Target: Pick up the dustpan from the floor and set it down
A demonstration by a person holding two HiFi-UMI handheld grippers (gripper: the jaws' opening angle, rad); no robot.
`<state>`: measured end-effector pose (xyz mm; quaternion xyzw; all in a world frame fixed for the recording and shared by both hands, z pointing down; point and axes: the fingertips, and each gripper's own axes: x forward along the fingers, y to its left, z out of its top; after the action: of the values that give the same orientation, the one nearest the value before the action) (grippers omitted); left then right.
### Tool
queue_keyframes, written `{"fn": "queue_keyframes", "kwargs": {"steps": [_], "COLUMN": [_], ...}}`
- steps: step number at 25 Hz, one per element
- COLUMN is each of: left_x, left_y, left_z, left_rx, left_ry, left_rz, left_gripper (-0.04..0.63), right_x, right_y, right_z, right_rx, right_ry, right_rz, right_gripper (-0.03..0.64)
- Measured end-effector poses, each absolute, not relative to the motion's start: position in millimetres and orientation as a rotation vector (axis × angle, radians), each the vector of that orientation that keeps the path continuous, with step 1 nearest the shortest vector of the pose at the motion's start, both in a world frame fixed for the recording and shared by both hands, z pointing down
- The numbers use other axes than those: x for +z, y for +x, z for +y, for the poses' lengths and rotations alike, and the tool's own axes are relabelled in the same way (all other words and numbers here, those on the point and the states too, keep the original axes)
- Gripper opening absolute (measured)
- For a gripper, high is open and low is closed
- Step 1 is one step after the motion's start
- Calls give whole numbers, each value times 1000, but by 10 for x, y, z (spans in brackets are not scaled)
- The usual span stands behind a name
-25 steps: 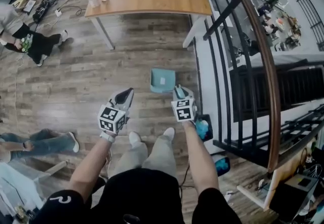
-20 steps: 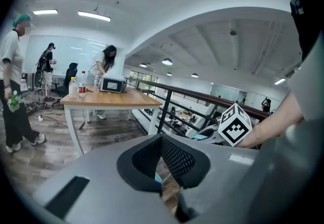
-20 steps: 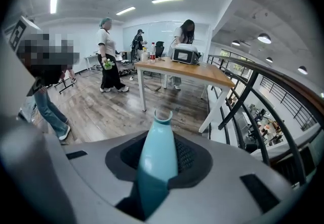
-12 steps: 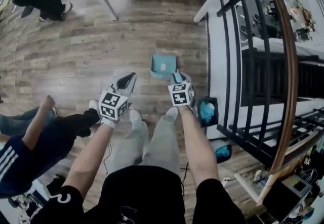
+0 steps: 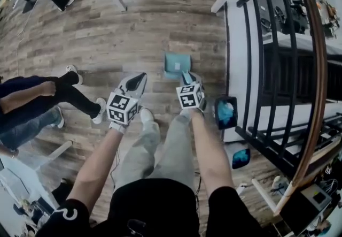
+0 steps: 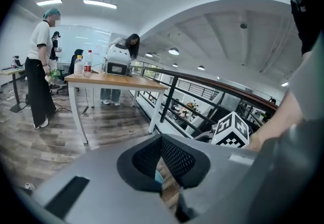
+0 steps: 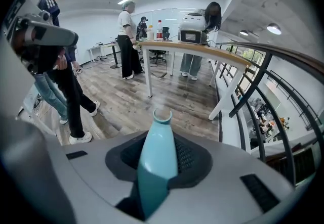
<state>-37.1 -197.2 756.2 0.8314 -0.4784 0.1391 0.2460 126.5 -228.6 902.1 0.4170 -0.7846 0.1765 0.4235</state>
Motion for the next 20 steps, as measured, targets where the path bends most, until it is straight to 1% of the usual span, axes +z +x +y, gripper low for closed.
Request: {"fn": "queue_keyframes", "kwargs": {"steps": [8,13,14,16,17,18,20], "left_x": [7750,7738,7726,7703,7692,7682,7666], "left_y": [-401,-333,-324,-316,-319,-328,-347], "left_z": [-1937,-1921,-1918,-1907,-1903,-1902,-1901], "left_rx": [384,378,377,376,375,374,375], "left_ry": [2232,2240,2243,2246,2248,2248,2245], "left_rz": [-1309,-1297,-1296,-1294,-1294,-1295,-1298], "left_gripper": [-3,-3,-3,-3,-3,-3,-3], "right_x": [9196,9334,9357,9381,9389,9387,9346], "right_y": [1112,1147,1154,1169,1177,1176,1160], "right_z": [-2129,-1992,-1954,-1887,-1865,-1852,-1861], "right_rx": [489,506,519,544,553,558,555], "right_ry": [1034,1012,999,986,985,985,991], "right_rz": [-1959,-1953,-1951,-1950,-1946,-1945,-1963], "right_gripper": [91,92,101,153,193,213,229]}}
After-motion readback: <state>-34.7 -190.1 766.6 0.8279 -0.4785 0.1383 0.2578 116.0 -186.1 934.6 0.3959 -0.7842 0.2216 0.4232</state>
